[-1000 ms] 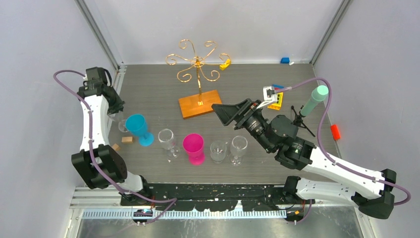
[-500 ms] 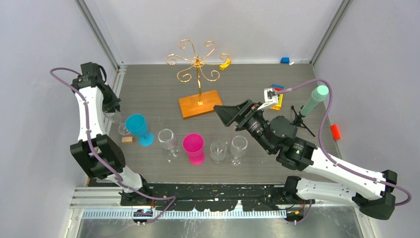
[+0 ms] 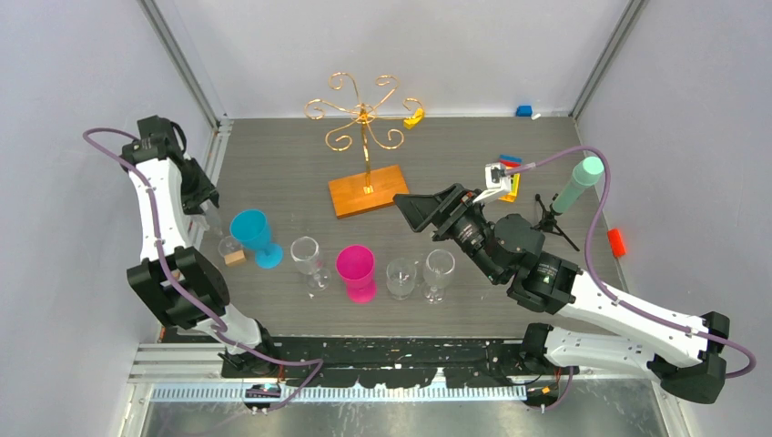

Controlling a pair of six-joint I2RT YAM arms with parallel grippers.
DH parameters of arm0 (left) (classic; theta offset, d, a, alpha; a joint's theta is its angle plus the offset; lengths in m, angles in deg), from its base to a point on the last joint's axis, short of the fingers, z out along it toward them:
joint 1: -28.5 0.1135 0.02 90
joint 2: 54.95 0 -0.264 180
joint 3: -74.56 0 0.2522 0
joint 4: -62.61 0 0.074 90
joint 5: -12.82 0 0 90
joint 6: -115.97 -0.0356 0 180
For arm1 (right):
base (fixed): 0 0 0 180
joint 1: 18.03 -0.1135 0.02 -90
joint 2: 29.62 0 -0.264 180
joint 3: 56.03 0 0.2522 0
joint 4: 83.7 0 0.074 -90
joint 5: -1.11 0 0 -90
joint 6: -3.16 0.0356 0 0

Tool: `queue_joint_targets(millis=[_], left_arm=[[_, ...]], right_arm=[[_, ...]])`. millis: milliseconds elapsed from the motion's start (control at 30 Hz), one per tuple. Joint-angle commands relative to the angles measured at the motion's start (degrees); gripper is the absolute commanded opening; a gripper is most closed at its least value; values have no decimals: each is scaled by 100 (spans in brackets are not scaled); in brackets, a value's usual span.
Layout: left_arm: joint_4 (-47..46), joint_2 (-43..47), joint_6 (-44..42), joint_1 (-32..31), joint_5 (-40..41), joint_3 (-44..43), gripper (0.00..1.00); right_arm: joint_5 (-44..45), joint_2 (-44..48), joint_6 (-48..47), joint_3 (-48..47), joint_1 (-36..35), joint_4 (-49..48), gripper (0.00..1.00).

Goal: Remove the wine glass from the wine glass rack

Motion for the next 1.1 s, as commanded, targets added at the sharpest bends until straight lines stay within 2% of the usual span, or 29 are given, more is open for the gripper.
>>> queue_joint_targets(millis=[0, 133, 200, 300, 333, 367, 533, 633, 800, 967, 1000, 1067], left_arm=[[151, -46, -74, 54, 9, -394, 48], [247, 3, -56, 55, -72, -839, 63], [375, 12, -61, 50, -95, -1115, 77], [601, 52, -74, 52, -382, -1517, 85], [698, 62, -74, 49, -430, -1656, 97], [796, 79, -67, 54, -463, -1793, 99], [1198, 286, 49, 46, -584, -2464, 100], [1165, 633, -105, -72, -813, -2540, 100], [818, 1507, -148, -887, -744, -2080, 100], [366, 2493, -162, -1288, -1458, -1322, 100], [351, 2772, -230, -1290, -1375, -1237, 100], [445, 3120, -200, -1290, -703, -1165, 100]], right_arm=[[225, 74, 58, -44, -22, -101, 82], [288, 118, 15, -63, -21, -74, 82], [327, 148, 1, -64, -21, -49, 82], [410, 211, -50, -90, -20, 112, 82], [458, 225, -94, -128, -20, 161, 82], [526, 247, -118, -148, -21, 272, 82], [993, 323, -441, -487, -20, 1076, 84], [1560, 375, -729, -788, -17, 1796, 90], [2357, 531, -1204, -1236, -16, 2776, 93], [2993, 880, -1699, -1652, -12, 3491, 94], [3152, 929, -1787, -1707, -17, 3542, 94], [3323, 1091, -2033, -1768, -14, 3557, 94]])
